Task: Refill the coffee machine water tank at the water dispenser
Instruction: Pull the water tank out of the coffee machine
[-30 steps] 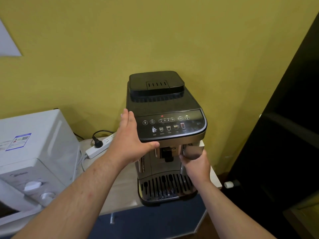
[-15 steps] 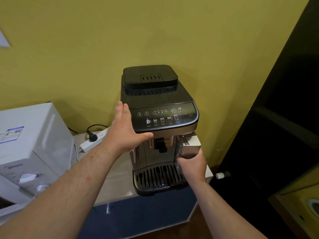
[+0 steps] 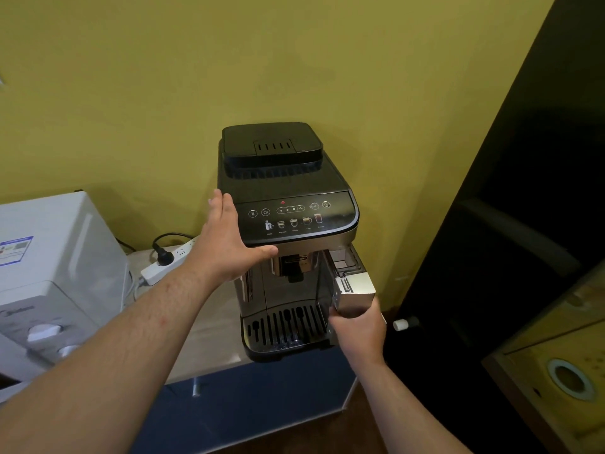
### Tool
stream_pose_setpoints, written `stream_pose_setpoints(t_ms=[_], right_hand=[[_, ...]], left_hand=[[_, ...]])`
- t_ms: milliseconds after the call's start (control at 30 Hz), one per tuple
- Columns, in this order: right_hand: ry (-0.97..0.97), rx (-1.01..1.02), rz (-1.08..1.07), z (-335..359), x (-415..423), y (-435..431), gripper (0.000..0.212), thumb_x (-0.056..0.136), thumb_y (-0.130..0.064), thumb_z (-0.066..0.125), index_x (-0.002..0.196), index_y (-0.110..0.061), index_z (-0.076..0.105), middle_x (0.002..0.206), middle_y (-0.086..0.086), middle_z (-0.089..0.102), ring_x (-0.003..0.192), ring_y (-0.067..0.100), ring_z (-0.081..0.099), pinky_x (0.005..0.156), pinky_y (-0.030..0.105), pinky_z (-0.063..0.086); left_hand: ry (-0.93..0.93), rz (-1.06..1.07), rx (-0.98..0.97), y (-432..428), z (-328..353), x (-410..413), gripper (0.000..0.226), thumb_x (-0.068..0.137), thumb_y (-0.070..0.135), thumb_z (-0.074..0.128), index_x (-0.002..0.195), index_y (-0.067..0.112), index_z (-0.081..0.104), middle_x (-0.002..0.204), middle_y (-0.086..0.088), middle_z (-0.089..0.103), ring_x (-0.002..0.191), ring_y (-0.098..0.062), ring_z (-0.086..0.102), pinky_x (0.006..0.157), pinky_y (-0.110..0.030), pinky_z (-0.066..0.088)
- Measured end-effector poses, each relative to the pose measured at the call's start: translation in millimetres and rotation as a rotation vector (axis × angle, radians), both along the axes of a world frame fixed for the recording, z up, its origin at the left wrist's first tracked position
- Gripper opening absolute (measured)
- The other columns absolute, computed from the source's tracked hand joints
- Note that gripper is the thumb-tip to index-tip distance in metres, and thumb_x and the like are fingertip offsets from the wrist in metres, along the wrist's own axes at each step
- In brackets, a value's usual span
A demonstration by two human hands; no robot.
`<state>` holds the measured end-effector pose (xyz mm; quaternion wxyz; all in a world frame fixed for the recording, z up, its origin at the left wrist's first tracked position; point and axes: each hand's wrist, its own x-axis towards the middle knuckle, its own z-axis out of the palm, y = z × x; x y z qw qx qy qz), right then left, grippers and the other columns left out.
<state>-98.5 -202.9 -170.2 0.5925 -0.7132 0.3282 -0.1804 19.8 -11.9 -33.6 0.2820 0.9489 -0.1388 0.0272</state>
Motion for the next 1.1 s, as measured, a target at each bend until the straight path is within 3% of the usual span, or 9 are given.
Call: stream_pose_setpoints(t_ms=[233, 467, 633, 967, 1100], right_hand=[[-0.004, 0.035, 0.0, 0.5, -27.2, 3.4, 0.058, 0.068, -0.011, 0.083, 0.103, -0.032, 0.042, 0.092, -0.011, 0.054, 0.082, 0.007, 0.055, 0.053, 0.011, 0.045], [0.007, 0.028, -0.04, -9.5, -62.5, 8.0, 0.059, 0.065, -0.01, 0.086, 0.106, -0.031, 0.049, 0.093, -0.012, 0.061, 0.084, 0.005, 0.06, 0.053, 0.01, 0.047], [0.032, 0.017, -0.048, -8.0, -91.7, 8.0, 0.057, 0.061, -0.01, 0.088, 0.085, -0.038, 0.044, 0.09, -0.013, 0.058, 0.08, 0.002, 0.056, 0.057, 0.012, 0.043], [0.057, -0.01, -0.023, 7.9, -155.5, -8.5, 0.056, 0.062, -0.006, 0.087, 0.081, -0.037, 0.045, 0.084, -0.013, 0.059, 0.074, -0.002, 0.055, 0.047, 0.01, 0.043], [0.048, -0.051, 0.0, 15.9, -186.5, -24.9, 0.058, 0.061, -0.007, 0.088, 0.091, -0.037, 0.048, 0.088, -0.018, 0.055, 0.082, 0.0, 0.055, 0.065, 0.009, 0.043]], left_hand=[[-0.003, 0.0, -0.01, 0.4, -1.2, -0.7, 0.129, 0.073, 0.054, 0.08, 0.158, 0.011, -0.008, 0.167, -0.003, -0.019, 0.155, -0.021, -0.009, 0.125, -0.04, 0.012], [-0.007, 0.006, -0.014, 0.0, -0.7, -1.3, 0.129, 0.073, 0.052, 0.081, 0.158, 0.011, -0.007, 0.168, -0.003, -0.018, 0.155, -0.021, -0.009, 0.125, -0.042, 0.013], [-0.012, 0.006, -0.024, 0.0, -3.2, 1.7, 0.129, 0.073, 0.051, 0.081, 0.158, 0.009, -0.007, 0.168, -0.005, -0.017, 0.155, -0.021, -0.009, 0.124, -0.039, 0.009], [0.007, -0.003, -0.005, 1.9, -6.2, 9.3, 0.131, 0.07, 0.053, 0.082, 0.159, 0.013, -0.005, 0.168, -0.006, -0.014, 0.155, -0.026, -0.003, 0.124, -0.045, 0.013], [-0.007, -0.04, -0.123, 1.6, 3.2, -20.7, 0.107, 0.084, 0.044, 0.073, 0.159, 0.013, 0.002, 0.169, -0.006, -0.005, 0.155, -0.021, -0.003, 0.125, -0.047, 0.011]])
